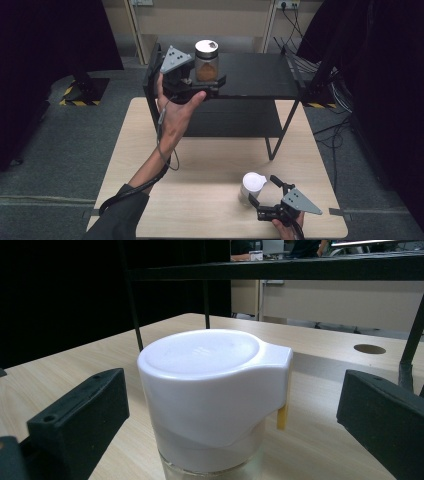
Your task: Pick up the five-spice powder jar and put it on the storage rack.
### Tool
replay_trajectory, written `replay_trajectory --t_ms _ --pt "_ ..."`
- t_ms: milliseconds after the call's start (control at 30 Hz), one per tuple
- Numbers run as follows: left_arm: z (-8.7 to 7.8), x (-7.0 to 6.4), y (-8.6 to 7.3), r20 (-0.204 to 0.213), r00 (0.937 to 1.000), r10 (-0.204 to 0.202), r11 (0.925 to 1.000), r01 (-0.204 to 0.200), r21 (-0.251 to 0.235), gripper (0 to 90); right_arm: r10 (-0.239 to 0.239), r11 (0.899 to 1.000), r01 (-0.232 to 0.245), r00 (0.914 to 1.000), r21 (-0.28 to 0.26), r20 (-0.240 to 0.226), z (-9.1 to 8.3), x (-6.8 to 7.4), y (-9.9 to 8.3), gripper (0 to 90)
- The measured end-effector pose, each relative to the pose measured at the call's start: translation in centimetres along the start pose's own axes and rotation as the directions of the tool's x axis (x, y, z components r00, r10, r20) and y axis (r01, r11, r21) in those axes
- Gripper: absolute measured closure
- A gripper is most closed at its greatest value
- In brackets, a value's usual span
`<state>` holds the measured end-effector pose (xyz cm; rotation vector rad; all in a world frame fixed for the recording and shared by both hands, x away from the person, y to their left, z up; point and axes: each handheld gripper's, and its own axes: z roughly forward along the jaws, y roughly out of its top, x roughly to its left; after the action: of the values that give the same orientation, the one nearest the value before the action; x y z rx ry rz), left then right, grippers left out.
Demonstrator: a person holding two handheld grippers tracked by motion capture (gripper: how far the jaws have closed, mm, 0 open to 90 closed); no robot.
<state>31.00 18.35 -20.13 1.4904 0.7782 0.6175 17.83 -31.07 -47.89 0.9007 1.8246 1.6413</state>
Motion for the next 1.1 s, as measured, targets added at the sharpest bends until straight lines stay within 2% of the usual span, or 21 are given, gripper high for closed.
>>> replay_trajectory --t_ms 100,200,400,500,600,667,800,900,1033,1100 --pt "-0.6 -0.1 -0.7 0.033 0.9994 -0.009 1.0 0.008 0.005 1.1 0.0 1.0 0.0 1.0 0.001 0.0 0.0 0.0 0.0 0.5" --pt "-1.4 -0.4 -1.6 0.065 0.9978 0.009 0.9999 -0.009 0.007 1.2 0.002 1.0 -0.002 1.0 -0.001 0.001 0.0 0.0 0.0 0.5" --pt "-3.1 -0.4 -3.9 0.127 0.9919 0.01 0.9999 -0.009 -0.005 1.3 0.0 1.0 0.0 1.0 0.003 0.001 0.0 0.1 0.0 0.5" --pt "-3.9 -0.2 -5.2 0.155 0.9879 0.0 0.9998 0.003 -0.02 1.3 0.0 1.0 0.0 1.0 0.004 0.001 0.0 0.1 0.0 0.5" --pt "-4.4 0.1 -6.9 0.194 0.9806 -0.031 0.999 0.037 -0.024 1.2 -0.002 1.0 0.002 1.0 0.005 0.0 0.1 0.1 0.0 0.5" --pt "-4.6 0.2 -7.9 0.211 0.9768 -0.035 0.9988 0.041 -0.026 0.9 -0.003 1.0 0.003 1.0 0.004 0.0 0.1 0.1 0.0 0.5" --pt "-4.8 0.2 -10.3 0.223 0.9746 -0.026 0.9987 0.035 -0.037 0.9 -0.004 1.0 0.004 1.0 0.005 0.0 0.1 0.2 0.0 0.5" --pt "-4.7 0.2 -11.7 0.2 0.9798 0.002 0.9996 0.004 -0.029 0.8 -0.004 1.0 0.004 1.0 0.007 0.002 0.1 0.2 0.0 0.5" --pt "-4.3 1.1 -14.1 0.197 0.9801 -0.025 0.9993 0.03 -0.02 0.8 -0.006 1.0 0.006 1.0 0.006 0.001 0.0 0.2 0.0 0.5" --pt "-4.3 1.2 -15.1 0.19 0.9815 -0.023 0.9992 0.028 -0.027 0.8 -0.006 1.0 0.006 1.0 0.006 0.001 0.1 0.1 0.0 0.5"
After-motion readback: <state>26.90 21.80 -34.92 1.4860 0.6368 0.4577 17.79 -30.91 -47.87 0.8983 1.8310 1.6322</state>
